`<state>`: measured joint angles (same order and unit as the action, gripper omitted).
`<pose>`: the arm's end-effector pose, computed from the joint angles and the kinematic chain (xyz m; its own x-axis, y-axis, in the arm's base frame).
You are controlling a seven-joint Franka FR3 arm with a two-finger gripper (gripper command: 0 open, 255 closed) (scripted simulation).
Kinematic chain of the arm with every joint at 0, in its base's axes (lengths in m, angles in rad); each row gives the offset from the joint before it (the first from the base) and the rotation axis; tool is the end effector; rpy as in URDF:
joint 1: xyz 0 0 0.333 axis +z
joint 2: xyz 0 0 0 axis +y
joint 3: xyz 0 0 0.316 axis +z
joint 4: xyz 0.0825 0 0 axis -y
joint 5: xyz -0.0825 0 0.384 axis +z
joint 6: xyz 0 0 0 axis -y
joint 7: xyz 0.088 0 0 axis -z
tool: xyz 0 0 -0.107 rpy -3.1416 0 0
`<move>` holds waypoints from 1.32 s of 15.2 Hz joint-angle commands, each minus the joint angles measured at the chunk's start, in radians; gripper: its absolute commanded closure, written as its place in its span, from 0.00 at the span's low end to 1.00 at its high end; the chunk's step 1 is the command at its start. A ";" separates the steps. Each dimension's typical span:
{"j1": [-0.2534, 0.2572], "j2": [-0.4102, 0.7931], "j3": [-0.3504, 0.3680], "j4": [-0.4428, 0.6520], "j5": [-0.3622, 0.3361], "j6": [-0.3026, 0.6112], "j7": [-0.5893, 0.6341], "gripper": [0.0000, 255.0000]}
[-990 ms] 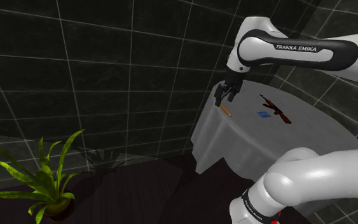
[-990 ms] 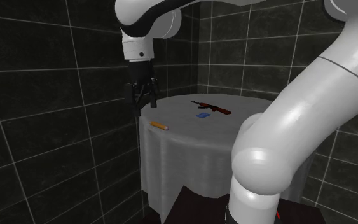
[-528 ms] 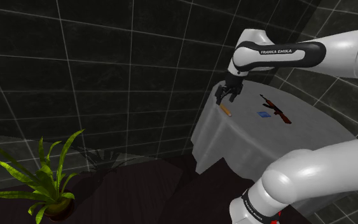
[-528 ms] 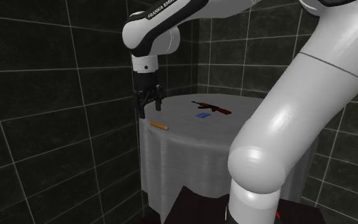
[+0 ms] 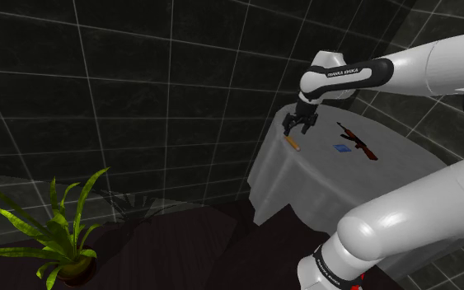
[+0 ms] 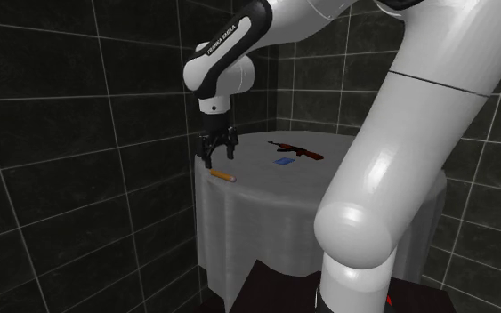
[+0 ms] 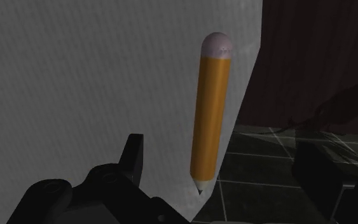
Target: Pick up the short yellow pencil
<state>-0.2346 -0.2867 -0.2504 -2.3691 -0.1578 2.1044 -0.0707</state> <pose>0.3993 -0.2218 0.4342 0.9475 -0.3196 0.0089 -0.3195 -0.9452 0.0676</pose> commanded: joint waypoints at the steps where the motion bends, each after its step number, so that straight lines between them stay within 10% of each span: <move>1: -0.004 0.010 -0.006 -0.015 -0.002 0.027 -0.001 0.00; 8: -0.005 0.046 -0.013 -0.060 -0.002 0.108 0.001 0.00; 9: -0.005 0.046 -0.013 -0.060 -0.002 0.108 0.001 1.00; 20: -0.005 0.032 -0.010 -0.044 -0.002 0.079 0.000 1.00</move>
<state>-0.2387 -0.2488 -0.2608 -2.4200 -0.1598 2.1954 -0.0688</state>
